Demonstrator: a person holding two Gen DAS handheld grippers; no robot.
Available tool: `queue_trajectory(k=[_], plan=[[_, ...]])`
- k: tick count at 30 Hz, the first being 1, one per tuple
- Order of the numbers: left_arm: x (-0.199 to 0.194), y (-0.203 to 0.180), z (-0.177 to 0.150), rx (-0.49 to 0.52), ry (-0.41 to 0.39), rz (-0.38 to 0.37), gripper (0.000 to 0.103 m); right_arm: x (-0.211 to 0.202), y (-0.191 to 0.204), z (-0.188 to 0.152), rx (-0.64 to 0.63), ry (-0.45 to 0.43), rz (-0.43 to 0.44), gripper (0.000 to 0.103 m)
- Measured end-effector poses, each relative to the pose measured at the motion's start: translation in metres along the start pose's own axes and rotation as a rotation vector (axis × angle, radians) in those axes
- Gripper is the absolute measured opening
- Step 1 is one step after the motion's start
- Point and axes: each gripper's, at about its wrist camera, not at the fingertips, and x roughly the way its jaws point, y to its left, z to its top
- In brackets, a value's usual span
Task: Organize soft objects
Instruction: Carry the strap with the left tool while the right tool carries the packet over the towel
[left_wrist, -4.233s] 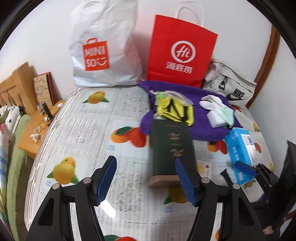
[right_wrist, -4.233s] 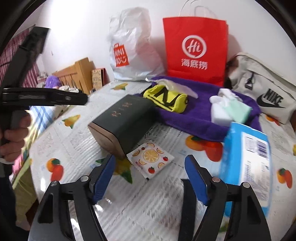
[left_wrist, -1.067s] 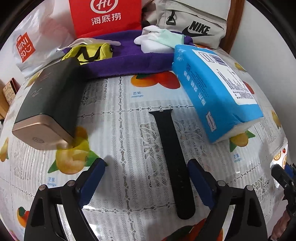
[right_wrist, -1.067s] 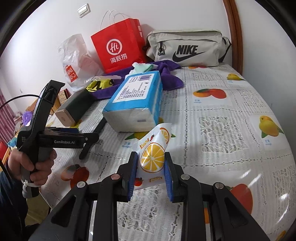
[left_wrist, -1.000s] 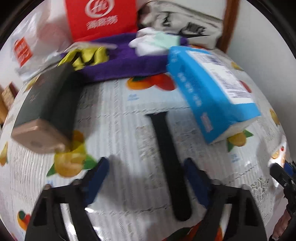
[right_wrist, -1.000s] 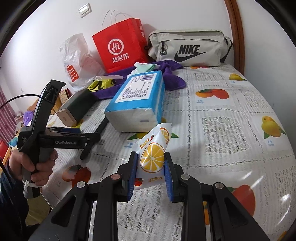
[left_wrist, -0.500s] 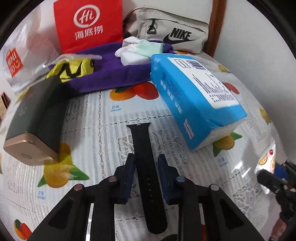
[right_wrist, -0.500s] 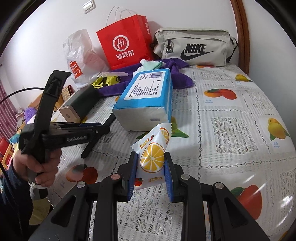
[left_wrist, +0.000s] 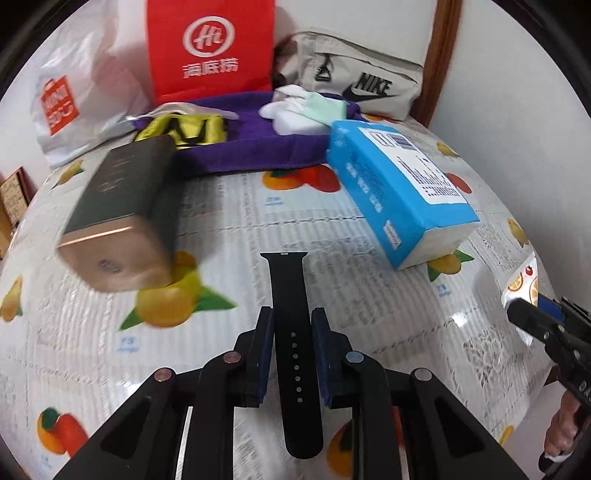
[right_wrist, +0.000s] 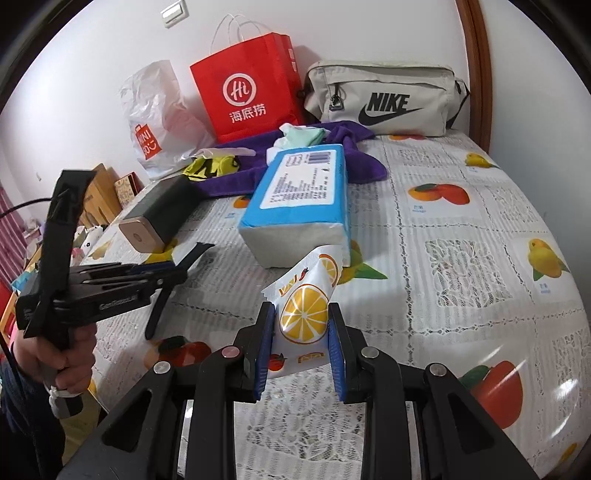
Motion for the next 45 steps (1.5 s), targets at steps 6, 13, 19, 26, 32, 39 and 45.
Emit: queue_trajectory(k=[6,13,19,26,32,39,45], plan=[[-0.022,0.024,-0.015,-0.031,-0.016,0.012,0.020,-0.003,0.014,0.003,-0.042,-0.013,-0.016,0.028],[-0.041,0.058,-0.028,-0.097,-0.029,0.027,0.020,-0.001,0.018,0.004,-0.039,0.005,-0.042,0.027],[-0.061,0.077,-0.024,-0.129,-0.060,0.033,0.020,-0.005,0.028,0.016,-0.048,-0.007,-0.044,0.027],[-0.085,0.084,-0.004,-0.143,-0.115,0.006,0.020,-0.006,0.041,0.043,-0.069,-0.027,-0.029,0.027],[-0.097,0.086,0.021,-0.137,-0.157,0.008,0.020,-0.003,0.050,0.063,-0.084,-0.042,-0.004,0.027],[-0.093,0.087,0.050,-0.135,-0.171,0.002,0.020,0.004,0.050,0.091,-0.089,-0.063,0.009,0.028],[-0.083,0.087,0.079,-0.126,-0.180,-0.001,0.020,0.015,0.052,0.118,-0.113,-0.076,0.021,0.028]])
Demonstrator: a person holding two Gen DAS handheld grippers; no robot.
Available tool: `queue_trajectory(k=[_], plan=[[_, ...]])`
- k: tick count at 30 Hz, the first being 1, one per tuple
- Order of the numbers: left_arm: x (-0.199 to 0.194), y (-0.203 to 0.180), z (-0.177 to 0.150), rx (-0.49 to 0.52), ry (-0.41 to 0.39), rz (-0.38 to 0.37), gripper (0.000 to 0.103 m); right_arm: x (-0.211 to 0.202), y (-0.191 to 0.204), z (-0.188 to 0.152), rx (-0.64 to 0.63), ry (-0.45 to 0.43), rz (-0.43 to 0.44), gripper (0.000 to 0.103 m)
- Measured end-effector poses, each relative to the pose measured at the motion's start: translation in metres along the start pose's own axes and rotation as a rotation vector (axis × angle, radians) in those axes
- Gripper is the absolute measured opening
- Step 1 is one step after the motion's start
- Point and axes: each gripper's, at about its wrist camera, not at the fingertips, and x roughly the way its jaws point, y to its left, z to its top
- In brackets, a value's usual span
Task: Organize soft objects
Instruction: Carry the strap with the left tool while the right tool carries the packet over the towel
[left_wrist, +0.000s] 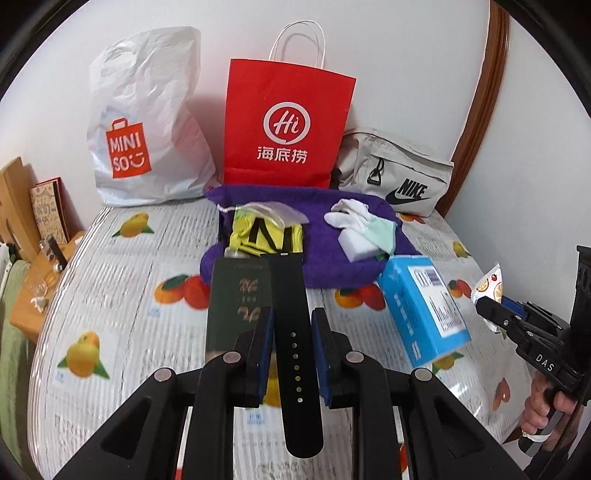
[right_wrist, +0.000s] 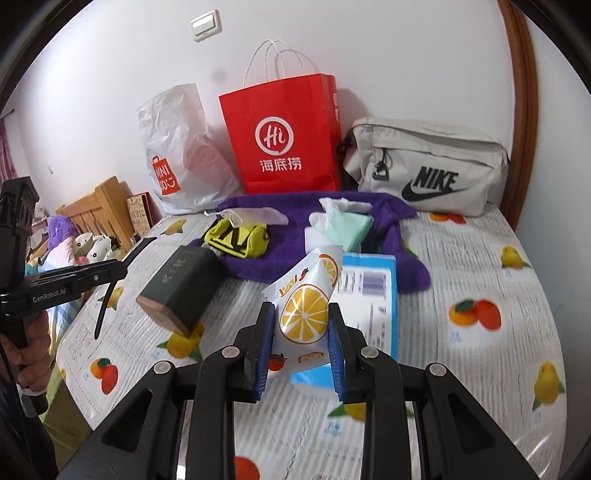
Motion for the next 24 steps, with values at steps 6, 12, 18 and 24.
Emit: queue_trajectory(k=[6,12,18,24], plan=[[0.019,-0.001,0.022,-0.003,0.002,-0.012,0.020,0.022,-0.009,0.024,0.005,0.001,0.015,0.028],[0.041,0.002,0.042,-0.004,0.005,-0.006,0.020,0.047,-0.015,0.047,-0.003,-0.001,0.030,0.028],[0.065,0.008,0.058,-0.014,0.018,0.009,0.020,0.074,-0.019,0.070,-0.031,0.008,0.027,0.028],[0.088,0.011,0.073,-0.010,0.032,0.016,0.020,0.099,-0.028,0.090,-0.014,0.021,0.041,0.028]])
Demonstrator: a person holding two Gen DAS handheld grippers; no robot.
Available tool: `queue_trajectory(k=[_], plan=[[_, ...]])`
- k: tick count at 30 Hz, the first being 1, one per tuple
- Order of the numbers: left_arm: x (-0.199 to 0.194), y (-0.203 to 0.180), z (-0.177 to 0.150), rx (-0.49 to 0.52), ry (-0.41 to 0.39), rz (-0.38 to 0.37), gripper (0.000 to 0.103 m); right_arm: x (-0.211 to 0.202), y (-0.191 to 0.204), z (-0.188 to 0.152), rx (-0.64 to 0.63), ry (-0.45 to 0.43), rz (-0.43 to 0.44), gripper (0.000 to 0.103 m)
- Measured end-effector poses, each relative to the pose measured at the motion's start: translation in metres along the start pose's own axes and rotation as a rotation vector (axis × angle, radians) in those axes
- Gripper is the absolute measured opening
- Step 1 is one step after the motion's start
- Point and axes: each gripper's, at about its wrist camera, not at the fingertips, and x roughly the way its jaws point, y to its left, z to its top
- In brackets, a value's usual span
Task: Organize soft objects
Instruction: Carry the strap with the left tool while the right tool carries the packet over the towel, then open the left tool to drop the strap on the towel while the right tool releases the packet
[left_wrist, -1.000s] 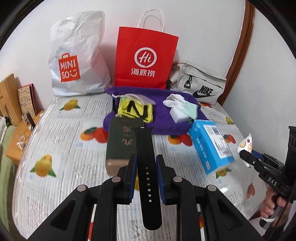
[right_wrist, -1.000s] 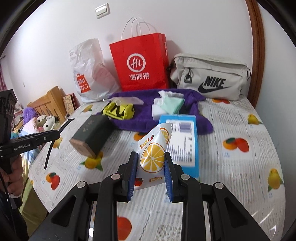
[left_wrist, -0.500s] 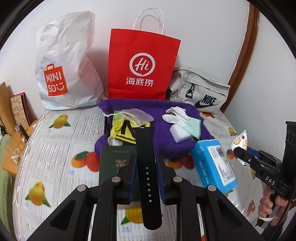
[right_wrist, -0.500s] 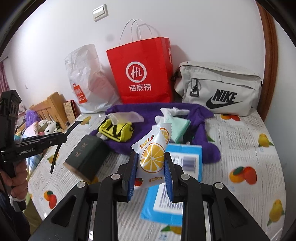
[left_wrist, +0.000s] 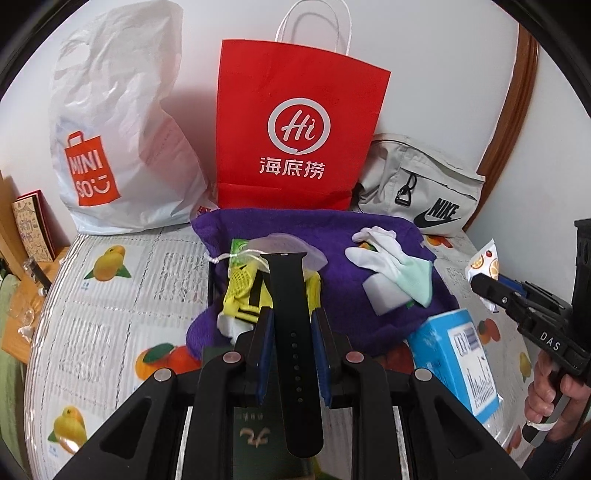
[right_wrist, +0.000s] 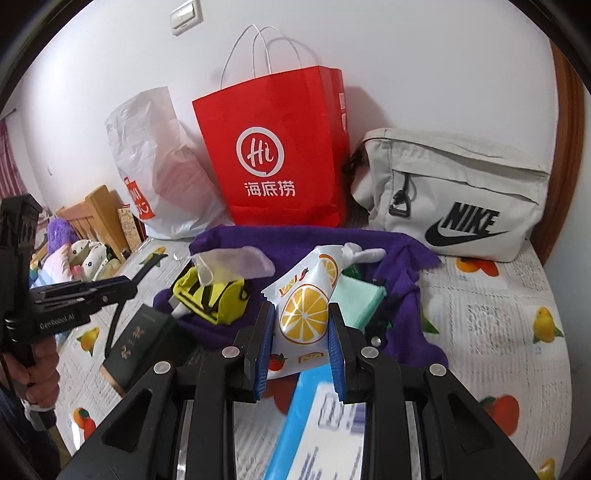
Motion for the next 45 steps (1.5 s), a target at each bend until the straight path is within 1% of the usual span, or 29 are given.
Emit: queue_trajectory(k=[13,20,24,27,30,38,40,42,45], plan=[[0.044,-0.005,0.035,0.013,0.021,0.010,0.020,0.048,-0.023,0.040,-0.009,0.030,-0.022,0.028],[0.061,-0.010,0.052,0.022,0.023,0.017,0.020,0.064,-0.037,0.055,0.014,0.037,-0.037,0.028],[0.074,-0.010,0.054,0.020,0.040,0.017,0.020,0.076,-0.042,0.053,0.022,0.057,-0.036,0.028],[0.084,-0.007,0.052,0.004,0.057,0.010,0.020,0.088,-0.047,0.050,0.029,0.090,-0.043,0.028],[0.094,-0.005,0.050,-0.001,0.081,0.012,0.020,0.096,-0.051,0.048,0.041,0.116,-0.031,0.028],[0.108,0.000,0.046,-0.016,0.111,0.024,0.020,0.122,-0.055,0.036,0.049,0.178,-0.045,0.029],[0.111,0.000,0.045,-0.014,0.121,0.026,0.020,0.124,-0.055,0.034,0.054,0.181,-0.039,0.030],[0.116,0.000,0.044,-0.016,0.134,0.030,0.021,0.124,-0.055,0.033,0.053,0.183,-0.040,0.036],[0.119,0.001,0.042,-0.023,0.142,0.025,0.021,0.124,-0.056,0.032,0.055,0.187,-0.046,0.039]])
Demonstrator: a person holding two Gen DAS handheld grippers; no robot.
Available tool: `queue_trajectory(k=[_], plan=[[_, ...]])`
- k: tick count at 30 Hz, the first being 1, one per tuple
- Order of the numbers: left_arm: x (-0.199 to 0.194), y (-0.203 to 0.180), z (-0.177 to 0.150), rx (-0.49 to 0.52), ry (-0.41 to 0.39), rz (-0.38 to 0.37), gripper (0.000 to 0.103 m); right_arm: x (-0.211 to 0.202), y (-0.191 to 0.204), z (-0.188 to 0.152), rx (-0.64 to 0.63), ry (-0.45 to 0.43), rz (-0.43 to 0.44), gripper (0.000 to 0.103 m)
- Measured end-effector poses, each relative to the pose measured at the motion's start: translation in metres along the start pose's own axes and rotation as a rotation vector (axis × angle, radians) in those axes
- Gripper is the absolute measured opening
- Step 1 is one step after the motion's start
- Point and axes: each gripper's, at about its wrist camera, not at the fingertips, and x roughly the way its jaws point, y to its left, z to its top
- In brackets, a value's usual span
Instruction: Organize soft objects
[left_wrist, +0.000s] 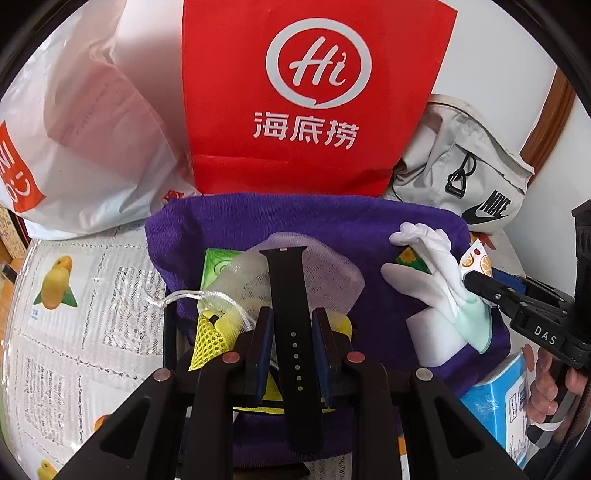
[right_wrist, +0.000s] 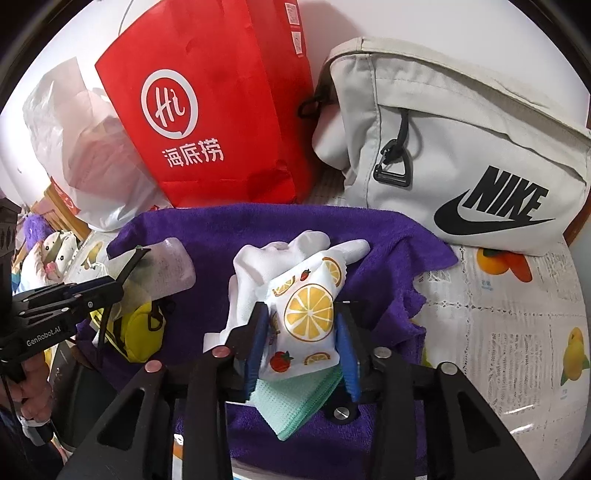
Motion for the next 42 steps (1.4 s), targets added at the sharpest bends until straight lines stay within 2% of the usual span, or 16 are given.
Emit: queue_trajectory(k=[4,6,9,14,19,21,24,29,34,38,42], plan=[[0.001,0.001,0.000,-0.003,-0.004,-0.004,0.021,-0.001,-0.002,0.001,0.008,-0.001,0.011,0.047],[0.002,0.001,0.000,-0.005,-0.003,-0.005,0.026,-0.002,-0.003,0.001,0.009,-0.004,0.018,0.060],[0.000,0.000,0.000,-0.002,-0.013,-0.016,0.039,-0.004,-0.002,0.002,0.003,-0.015,0.020,0.063],[-0.011,0.001,0.003,0.000,-0.038,-0.001,0.050,-0.013,-0.001,0.005,0.003,-0.045,0.017,0.069],[-0.029,0.006,0.005,-0.013,-0.056,0.016,0.053,-0.036,0.006,0.007,-0.011,-0.095,0.005,0.073],[-0.038,0.007,0.001,-0.008,-0.059,0.027,0.058,-0.045,0.011,0.006,-0.018,-0.116,0.001,0.079],[-0.053,0.006,-0.006,0.003,-0.062,0.042,0.059,-0.061,0.021,0.000,-0.019,-0.141,-0.007,0.082],[-0.084,0.002,-0.023,0.013,-0.078,0.052,0.068,-0.093,0.038,-0.019,-0.018,-0.166,-0.027,0.084],[-0.122,-0.006,-0.046,0.025,-0.098,0.049,0.073,-0.133,0.050,-0.047,0.003,-0.185,-0.049,0.094],[-0.151,-0.014,-0.068,0.025,-0.115,0.041,0.074,-0.163,0.061,-0.075,0.015,-0.178,-0.077,0.095],[-0.179,-0.022,-0.092,0.029,-0.129,0.035,0.080,-0.197,0.070,-0.105,0.036,-0.176,-0.087,0.095]])
